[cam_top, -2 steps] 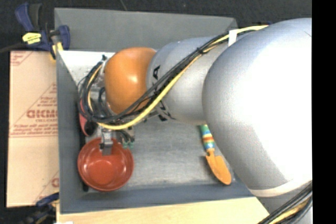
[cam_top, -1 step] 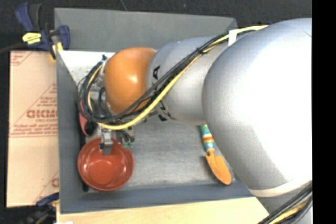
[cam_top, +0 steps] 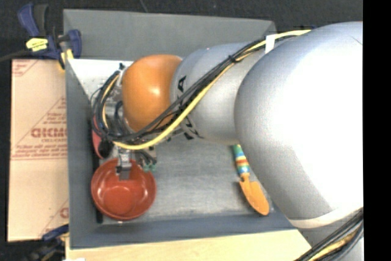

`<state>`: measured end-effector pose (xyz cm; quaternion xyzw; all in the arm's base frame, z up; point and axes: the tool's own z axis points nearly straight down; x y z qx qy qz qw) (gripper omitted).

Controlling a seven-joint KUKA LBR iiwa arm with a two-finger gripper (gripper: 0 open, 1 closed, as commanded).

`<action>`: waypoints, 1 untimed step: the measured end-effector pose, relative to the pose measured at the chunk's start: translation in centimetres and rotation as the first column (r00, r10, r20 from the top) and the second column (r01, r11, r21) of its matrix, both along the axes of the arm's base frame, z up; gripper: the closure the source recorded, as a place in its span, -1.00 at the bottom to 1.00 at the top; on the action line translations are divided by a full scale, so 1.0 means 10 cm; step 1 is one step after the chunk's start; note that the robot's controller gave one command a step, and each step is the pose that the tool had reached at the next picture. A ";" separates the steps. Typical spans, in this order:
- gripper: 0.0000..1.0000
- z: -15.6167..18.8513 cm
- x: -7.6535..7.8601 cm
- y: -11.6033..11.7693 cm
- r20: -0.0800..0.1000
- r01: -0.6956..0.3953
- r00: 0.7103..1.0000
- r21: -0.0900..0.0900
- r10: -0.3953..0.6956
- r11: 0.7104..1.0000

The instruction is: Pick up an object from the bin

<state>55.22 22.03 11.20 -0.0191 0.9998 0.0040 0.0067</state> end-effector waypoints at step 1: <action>1.00 0.00 0.00 0.00 0.000 0.002 1.000 0.001 -0.002 1.000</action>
Offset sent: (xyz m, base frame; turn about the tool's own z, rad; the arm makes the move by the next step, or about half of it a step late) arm 0.0000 0.0000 0.0000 0.0000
